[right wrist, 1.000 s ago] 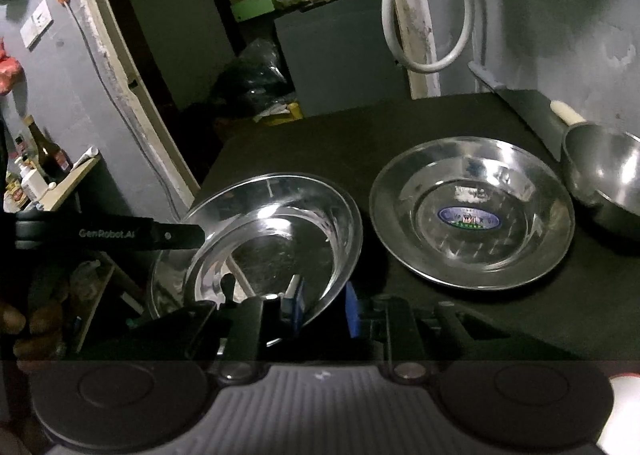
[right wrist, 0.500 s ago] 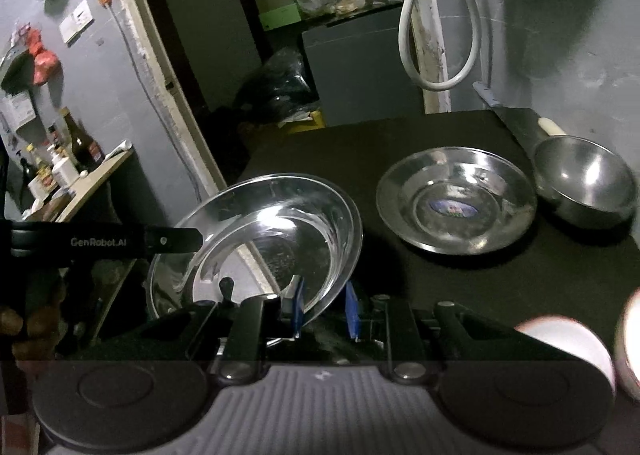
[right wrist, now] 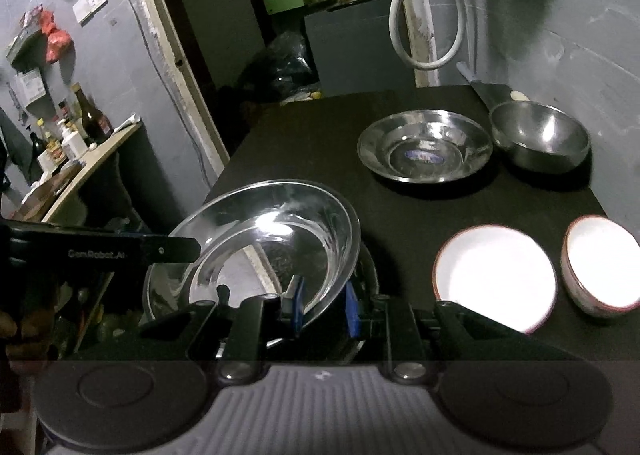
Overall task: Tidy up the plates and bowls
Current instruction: 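Lift the large steel plate with the left tool, lower it, open, then move the left tool to the steel plate with the blue label, then grip the labelled plate's rim with the left tool and lift it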
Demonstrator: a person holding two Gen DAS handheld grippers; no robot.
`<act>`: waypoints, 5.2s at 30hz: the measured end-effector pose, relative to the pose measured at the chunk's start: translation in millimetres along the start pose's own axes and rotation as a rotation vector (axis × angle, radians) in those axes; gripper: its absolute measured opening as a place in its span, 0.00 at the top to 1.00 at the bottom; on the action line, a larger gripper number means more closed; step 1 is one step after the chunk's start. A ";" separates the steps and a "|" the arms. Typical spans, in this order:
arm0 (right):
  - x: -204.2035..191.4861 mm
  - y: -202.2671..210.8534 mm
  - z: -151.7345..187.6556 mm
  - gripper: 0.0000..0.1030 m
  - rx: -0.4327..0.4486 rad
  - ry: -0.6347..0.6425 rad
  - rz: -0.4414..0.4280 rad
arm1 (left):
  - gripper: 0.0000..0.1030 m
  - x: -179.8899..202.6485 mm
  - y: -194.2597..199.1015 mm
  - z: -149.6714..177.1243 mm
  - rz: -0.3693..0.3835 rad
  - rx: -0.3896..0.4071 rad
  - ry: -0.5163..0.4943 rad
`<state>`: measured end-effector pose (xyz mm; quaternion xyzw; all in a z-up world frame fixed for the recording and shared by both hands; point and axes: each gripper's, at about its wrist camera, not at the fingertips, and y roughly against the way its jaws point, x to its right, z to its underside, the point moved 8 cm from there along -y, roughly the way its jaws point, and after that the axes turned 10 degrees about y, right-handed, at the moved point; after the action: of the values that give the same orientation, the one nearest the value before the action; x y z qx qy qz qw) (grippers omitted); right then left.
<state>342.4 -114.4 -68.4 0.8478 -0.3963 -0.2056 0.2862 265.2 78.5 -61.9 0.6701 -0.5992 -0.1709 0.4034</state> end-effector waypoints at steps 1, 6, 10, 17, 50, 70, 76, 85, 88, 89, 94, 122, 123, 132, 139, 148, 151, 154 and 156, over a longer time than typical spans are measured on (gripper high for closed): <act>0.0 1.6 3.3 0.76 -0.002 -0.002 -0.002 | 0.64 0.9 0.9 3.4 -0.005 -0.005 -0.004; 0.2 5.5 13.0 0.76 -0.017 -0.010 -0.009 | 0.64 5.3 2.1 14.9 -0.023 -0.020 -0.018; 0.7 6.7 13.5 0.76 -0.013 -0.010 -0.011 | 0.64 4.5 -1.2 19.2 -0.036 -0.031 -0.008; 3.2 2.9 14.9 0.76 -0.020 -0.001 -0.002 | 0.63 6.5 -8.8 22.5 -0.057 -0.035 -0.002; 9.9 3.9 11.0 0.37 0.031 -0.018 -0.007 | 0.14 7.5 -2.1 -2.4 -0.088 0.059 0.032; 50.9 36.8 1.0 0.00 0.210 -0.132 0.108 | 0.01 32.1 36.7 -58.1 -0.093 0.378 0.118; 68.5 30.4 -5.7 0.00 0.213 -0.172 0.121 | 0.01 43.9 17.2 -74.4 -0.129 0.317 0.090; 110.6 -10.5 -37.6 0.00 0.194 -0.250 0.134 | 0.01 31.1 -40.6 -98.0 -0.133 0.117 0.117; 126.3 -27.0 -52.3 0.00 0.202 -0.299 0.131 | 0.01 35.0 -64.9 -114.9 -0.078 0.063 0.115; 130.7 -32.0 -56.0 0.00 0.205 -0.319 0.129 | 0.01 36.8 -74.9 -121.2 -0.063 0.049 0.114; 146.1 -62.8 -66.7 0.00 0.157 -0.367 0.145 | 0.01 49.3 -116.9 -142.1 -0.046 0.004 0.091; 159.0 -116.4 -69.8 0.04 0.037 -0.343 0.217 | 0.03 81.8 -189.7 -155.9 -0.009 -0.075 -0.023; 159.5 -117.5 -70.0 0.06 0.035 -0.342 0.217 | 0.03 81.9 -190.1 -155.7 -0.010 -0.076 -0.021; 162.5 -119.6 -70.9 0.34 0.046 -0.344 0.226 | 0.15 87.4 -190.8 -154.6 -0.017 -0.066 -0.055; 164.3 -121.5 -70.8 0.52 0.033 -0.330 0.249 | 0.43 87.4 -192.0 -149.9 -0.003 -0.070 -0.019; 160.7 -124.1 -74.0 0.73 0.012 -0.274 0.271 | 0.81 85.9 -191.4 -141.3 0.049 -0.086 -0.003; 155.5 -121.6 -73.8 0.73 0.001 -0.263 0.264 | 0.83 85.5 -184.3 -137.9 0.035 -0.089 -0.019; 150.3 -116.3 -74.5 0.74 0.008 -0.253 0.261 | 0.85 82.4 -173.0 -136.0 0.031 -0.073 -0.034; 147.0 -111.9 -75.5 0.74 0.018 -0.250 0.253 | 0.86 80.7 -164.8 -135.8 0.033 -0.061 -0.041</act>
<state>536.3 -147.7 -102.1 0.7616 -0.5341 -0.2681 0.2508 489.6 41.0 -80.7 0.6439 -0.6128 -0.1960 0.4141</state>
